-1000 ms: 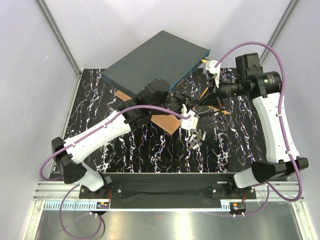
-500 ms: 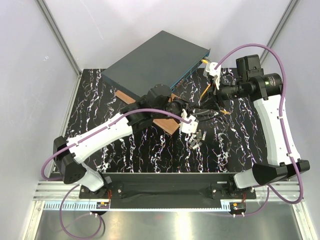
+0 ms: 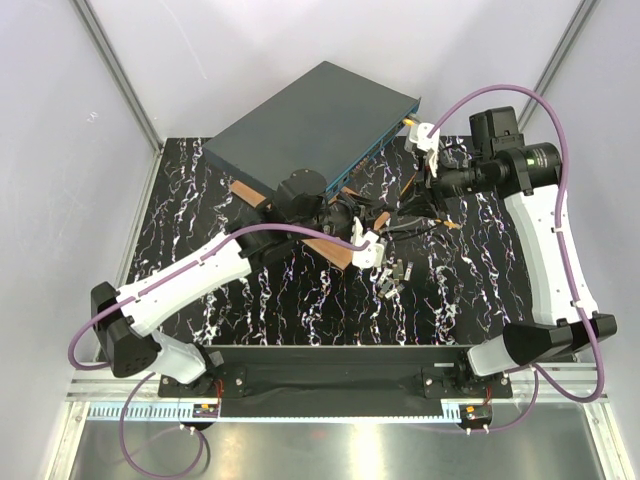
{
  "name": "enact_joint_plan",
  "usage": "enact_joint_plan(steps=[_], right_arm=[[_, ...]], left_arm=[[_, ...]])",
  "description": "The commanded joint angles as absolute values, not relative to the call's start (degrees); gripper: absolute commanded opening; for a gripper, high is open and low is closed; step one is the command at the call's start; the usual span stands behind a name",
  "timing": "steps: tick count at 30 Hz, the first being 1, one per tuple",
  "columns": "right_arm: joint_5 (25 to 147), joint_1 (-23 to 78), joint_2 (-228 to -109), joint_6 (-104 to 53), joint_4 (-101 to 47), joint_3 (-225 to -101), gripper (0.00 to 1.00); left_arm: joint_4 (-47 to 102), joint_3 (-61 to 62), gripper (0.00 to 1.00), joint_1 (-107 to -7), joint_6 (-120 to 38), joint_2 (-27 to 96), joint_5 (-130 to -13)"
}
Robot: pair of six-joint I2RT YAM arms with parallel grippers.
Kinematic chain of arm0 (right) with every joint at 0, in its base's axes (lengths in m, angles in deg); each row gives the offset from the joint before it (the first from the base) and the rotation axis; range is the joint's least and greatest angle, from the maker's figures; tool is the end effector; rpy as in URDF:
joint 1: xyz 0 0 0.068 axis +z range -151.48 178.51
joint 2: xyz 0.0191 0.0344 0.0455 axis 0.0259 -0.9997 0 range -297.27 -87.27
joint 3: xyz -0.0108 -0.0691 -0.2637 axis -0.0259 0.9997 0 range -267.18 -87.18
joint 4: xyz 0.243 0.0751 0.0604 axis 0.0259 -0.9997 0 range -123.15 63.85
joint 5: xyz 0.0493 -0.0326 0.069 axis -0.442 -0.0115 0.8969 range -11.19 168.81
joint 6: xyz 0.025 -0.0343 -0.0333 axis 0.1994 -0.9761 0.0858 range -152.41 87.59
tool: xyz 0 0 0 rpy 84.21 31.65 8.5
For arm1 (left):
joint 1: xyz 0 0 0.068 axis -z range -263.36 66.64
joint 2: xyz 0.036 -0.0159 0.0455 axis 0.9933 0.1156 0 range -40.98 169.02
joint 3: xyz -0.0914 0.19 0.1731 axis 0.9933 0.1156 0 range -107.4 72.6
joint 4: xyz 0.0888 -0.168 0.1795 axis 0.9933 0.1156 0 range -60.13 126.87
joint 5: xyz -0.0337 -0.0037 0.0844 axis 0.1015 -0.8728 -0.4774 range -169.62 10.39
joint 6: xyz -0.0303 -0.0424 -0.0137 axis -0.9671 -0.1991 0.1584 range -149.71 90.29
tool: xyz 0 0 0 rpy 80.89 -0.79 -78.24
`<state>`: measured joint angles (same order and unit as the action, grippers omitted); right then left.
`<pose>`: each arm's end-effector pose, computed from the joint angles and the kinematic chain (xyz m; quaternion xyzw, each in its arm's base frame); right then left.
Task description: Insert the plug into the switch port
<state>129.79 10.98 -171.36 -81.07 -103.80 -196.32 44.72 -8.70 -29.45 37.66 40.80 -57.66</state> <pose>0.2360 0.0805 0.4576 -0.5535 0.6661 0.2976 0.4018 0.1841 -0.2752 0.4044 0.7370 0.2820 -0.0806 0.6090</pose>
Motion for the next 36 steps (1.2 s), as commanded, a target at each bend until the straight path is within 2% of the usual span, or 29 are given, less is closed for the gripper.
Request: enact_joint_plan(steps=[1, 7, 9, 21, 27, 28, 31, 36], right_arm=[[132.7, 11.3, -171.9, -82.1, -117.0, -198.6, 0.38], [134.2, 11.3, -172.3, -80.8, -116.0, -198.8, 0.28], [134.5, 11.3, -172.5, -81.1, -116.8, -198.9, 0.28], [134.7, 11.3, -172.7, -84.7, -120.0, -198.7, 0.31], [134.6, 11.3, -171.9, -85.5, -119.9, -197.6, 0.39], [134.4, 11.3, -171.9, -85.7, -119.9, -197.5, 0.33], [134.3, 11.3, -171.8, -85.8, -119.9, -197.3, 0.28], [134.1, 11.3, -171.7, -86.0, -119.9, -197.1, 0.11]], left_arm=[[39.7, -8.1, 0.0, -29.7, 36.8, 38.6, -56.1], [39.1, -7.7, 0.0, -29.6, 36.8, 38.3, -56.0], [38.8, -7.7, 0.0, -29.7, 36.7, 38.4, -56.1], [37.2, -7.8, 0.0, -29.7, 36.2, 38.9, -56.5], [37.4, -7.7, 0.0, -29.6, 36.7, 38.9, -56.3], [37.3, -7.7, 0.0, -29.6, 36.6, 38.9, -56.2], [37.4, -8.1, 0.0, -29.7, 36.6, 39.2, -56.1], [37.4, -8.3, 0.0, -29.7, 36.6, 39.4, -56.1]])
